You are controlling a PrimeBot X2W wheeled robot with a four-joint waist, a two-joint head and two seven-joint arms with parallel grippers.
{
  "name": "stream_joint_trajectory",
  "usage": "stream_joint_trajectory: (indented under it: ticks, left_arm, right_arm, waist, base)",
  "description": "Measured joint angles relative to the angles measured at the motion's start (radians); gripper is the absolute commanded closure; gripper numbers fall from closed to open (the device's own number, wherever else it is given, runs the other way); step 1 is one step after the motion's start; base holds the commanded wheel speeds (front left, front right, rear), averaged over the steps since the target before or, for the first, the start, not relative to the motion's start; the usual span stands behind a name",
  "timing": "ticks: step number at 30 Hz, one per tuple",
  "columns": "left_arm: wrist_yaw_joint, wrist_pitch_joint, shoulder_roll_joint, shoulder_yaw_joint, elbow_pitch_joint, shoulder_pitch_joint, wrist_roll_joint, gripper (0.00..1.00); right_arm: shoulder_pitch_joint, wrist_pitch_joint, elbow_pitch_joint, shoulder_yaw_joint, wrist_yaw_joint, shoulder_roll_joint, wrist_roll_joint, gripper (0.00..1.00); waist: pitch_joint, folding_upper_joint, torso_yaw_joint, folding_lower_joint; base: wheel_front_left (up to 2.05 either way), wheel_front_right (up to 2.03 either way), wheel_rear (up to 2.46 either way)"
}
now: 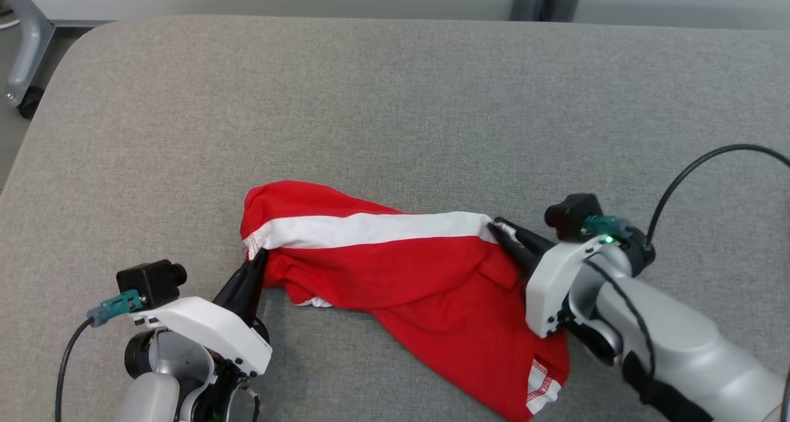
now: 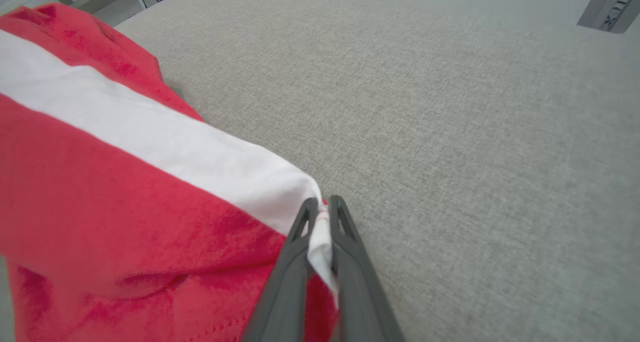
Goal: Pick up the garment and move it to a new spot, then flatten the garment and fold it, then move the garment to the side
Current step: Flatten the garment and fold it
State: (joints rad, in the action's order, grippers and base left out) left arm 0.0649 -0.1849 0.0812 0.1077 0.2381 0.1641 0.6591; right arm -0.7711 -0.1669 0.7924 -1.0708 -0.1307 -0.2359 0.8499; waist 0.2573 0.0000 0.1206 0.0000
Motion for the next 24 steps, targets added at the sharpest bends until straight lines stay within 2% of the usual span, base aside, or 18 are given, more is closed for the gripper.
stream_joint_trajectory:
  ticks: [7, 15, 18, 21, 24]
  left_arm:
    - [0.006, -0.044, 0.044, 0.016, -0.137, 0.002, -0.012, 1.0]
    - [0.012, -0.219, 0.095, 0.009, -0.579, -0.046, 0.113, 1.0]
    - [-0.002, -0.286, 0.105, 0.003, -0.683, -0.007, 0.166, 1.0]
    - [-0.018, -0.348, 0.132, 0.0, -0.694, 0.124, 0.179, 1.0]
    - [-0.032, -0.382, 0.12, 0.014, -0.583, 0.307, 0.177, 1.0]
  right_arm:
    - [-0.057, -0.05, -0.069, 0.024, 0.0, -0.089, 0.02, 1.0]
    - [-0.037, -0.088, -0.394, 0.246, 0.0, -0.318, 0.072, 1.0]
    - [-0.03, -0.076, -0.518, 0.34, 0.0, -0.398, 0.064, 1.0]
    - [-0.045, -0.019, -0.596, 0.429, 0.0, -0.44, 0.044, 1.0]
    - [-0.105, 0.048, -0.607, 0.511, 0.0, -0.442, 0.012, 1.0]
  waist:
    - [-0.03, 0.0, -0.014, 0.0]
    - [-0.049, 0.0, -0.06, 0.0]
    - [-0.033, 0.0, -0.074, 0.0]
    - [-0.009, 0.0, -0.085, 0.0]
    - [0.017, 0.0, -0.092, 0.0]
  base:
    - [0.0, 0.0, 0.0]
    - [0.0, 0.0, 0.0]
    - [0.0, 0.0, 0.0]
    - [0.0, 0.0, 0.0]
    - [0.0, 0.0, 0.0]
